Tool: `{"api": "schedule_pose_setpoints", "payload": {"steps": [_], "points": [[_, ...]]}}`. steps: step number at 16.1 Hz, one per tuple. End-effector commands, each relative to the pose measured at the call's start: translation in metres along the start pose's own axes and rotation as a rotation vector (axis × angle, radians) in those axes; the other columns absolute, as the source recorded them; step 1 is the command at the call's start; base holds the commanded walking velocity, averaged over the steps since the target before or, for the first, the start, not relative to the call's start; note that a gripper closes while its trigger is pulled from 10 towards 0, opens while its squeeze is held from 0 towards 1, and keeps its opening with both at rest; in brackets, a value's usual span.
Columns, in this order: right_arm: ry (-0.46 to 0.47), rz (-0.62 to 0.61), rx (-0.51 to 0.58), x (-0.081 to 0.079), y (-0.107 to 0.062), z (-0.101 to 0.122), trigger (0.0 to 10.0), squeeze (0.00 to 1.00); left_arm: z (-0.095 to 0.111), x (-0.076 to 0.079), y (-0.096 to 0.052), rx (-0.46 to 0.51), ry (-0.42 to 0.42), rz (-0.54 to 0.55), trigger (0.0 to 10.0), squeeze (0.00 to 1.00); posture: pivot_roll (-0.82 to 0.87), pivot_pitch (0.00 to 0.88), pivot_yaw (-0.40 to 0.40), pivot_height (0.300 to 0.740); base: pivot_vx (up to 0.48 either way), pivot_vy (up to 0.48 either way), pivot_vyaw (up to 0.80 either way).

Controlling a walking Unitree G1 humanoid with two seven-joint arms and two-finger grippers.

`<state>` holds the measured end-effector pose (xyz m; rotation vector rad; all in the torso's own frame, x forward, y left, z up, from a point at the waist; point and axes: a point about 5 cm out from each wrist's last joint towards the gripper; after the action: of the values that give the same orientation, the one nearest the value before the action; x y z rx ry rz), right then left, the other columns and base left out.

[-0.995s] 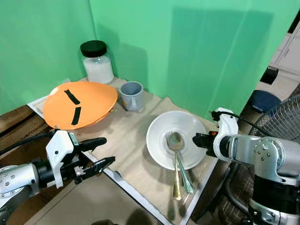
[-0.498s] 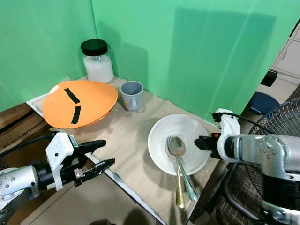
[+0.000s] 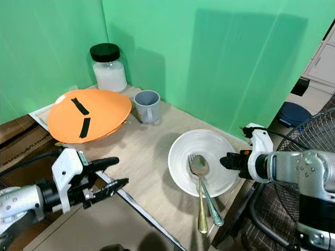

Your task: Setting the table

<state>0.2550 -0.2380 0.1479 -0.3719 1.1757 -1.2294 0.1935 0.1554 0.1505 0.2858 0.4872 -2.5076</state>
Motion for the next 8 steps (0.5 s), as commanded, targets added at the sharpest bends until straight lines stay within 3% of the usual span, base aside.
{"api": "schedule_pose_setpoints", "payload": {"steps": [1,4,8], "points": [[0.010,0.016,0.034,-0.003,-0.006,0.009,0.0,0.00,0.001,-0.004,-0.002,0.001,0.009,0.007,10.0,0.00,-0.01,0.000,0.016,0.740,0.000,0.000,0.00],[0.008,0.042,0.063,-0.010,-0.007,0.015,0.0,0.00,0.002,-0.005,-0.002,0.005,0.009,0.010,10.0,0.00,-0.01,0.000,0.018,0.740,0.000,0.000,0.00],[-0.002,0.086,0.150,-0.037,-0.003,0.030,0.0,0.00,0.003,-0.005,-0.002,0.007,0.009,0.017,10.0,0.00,0.00,0.000,0.020,0.740,0.000,0.000,0.00]]}}
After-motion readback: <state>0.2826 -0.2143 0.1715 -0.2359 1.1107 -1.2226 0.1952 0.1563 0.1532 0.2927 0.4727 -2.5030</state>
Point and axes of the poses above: a point about 5 cm out from each wrist's last joint towards the gripper, its own y axis pointing out of the wrist towards the gripper, its own z axis along the axis of the wrist's last joint, x = y × z, and after that the axes turned 14 degrees about y, right-handed
